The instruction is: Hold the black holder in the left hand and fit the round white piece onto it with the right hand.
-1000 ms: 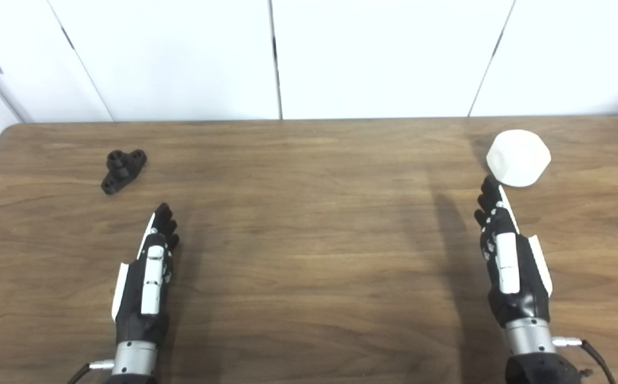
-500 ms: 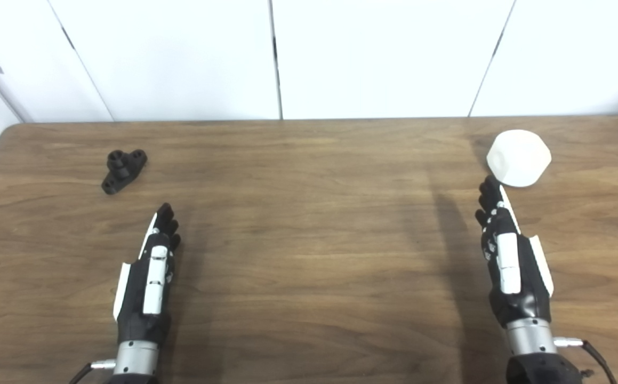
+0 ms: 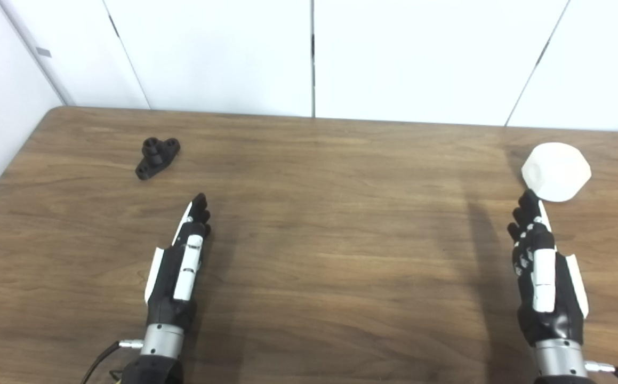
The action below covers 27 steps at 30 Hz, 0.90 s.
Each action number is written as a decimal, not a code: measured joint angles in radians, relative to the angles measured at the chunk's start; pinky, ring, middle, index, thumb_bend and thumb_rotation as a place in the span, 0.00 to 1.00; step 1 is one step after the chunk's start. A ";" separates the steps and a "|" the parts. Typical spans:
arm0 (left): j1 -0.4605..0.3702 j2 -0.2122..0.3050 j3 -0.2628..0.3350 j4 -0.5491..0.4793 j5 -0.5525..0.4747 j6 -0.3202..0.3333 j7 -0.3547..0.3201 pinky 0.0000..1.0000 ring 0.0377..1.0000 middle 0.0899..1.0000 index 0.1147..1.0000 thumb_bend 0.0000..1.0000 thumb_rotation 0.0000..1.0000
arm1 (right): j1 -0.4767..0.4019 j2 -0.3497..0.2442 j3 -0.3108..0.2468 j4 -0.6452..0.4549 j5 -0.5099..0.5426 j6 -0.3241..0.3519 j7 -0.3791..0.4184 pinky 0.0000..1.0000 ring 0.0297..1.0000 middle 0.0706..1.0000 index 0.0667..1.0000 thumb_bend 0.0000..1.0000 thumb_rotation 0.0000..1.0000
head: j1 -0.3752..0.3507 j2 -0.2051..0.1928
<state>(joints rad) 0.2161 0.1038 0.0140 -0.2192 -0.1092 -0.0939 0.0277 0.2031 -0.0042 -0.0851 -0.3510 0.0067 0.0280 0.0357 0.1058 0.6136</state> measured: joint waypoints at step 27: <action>0.009 0.000 -0.024 0.010 0.053 -0.114 0.018 1.00 1.00 1.00 0.96 0.34 0.69 | 0.000 -0.003 -0.021 0.123 0.014 -0.119 0.047 1.00 1.00 1.00 1.00 0.54 1.00 | 0.124 -0.204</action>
<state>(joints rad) 0.2252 0.1033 -0.0096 -0.2094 -0.0562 -0.2076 0.0453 0.2032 -0.0076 -0.1061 -0.2283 0.0206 -0.0914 0.0828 0.2301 0.4096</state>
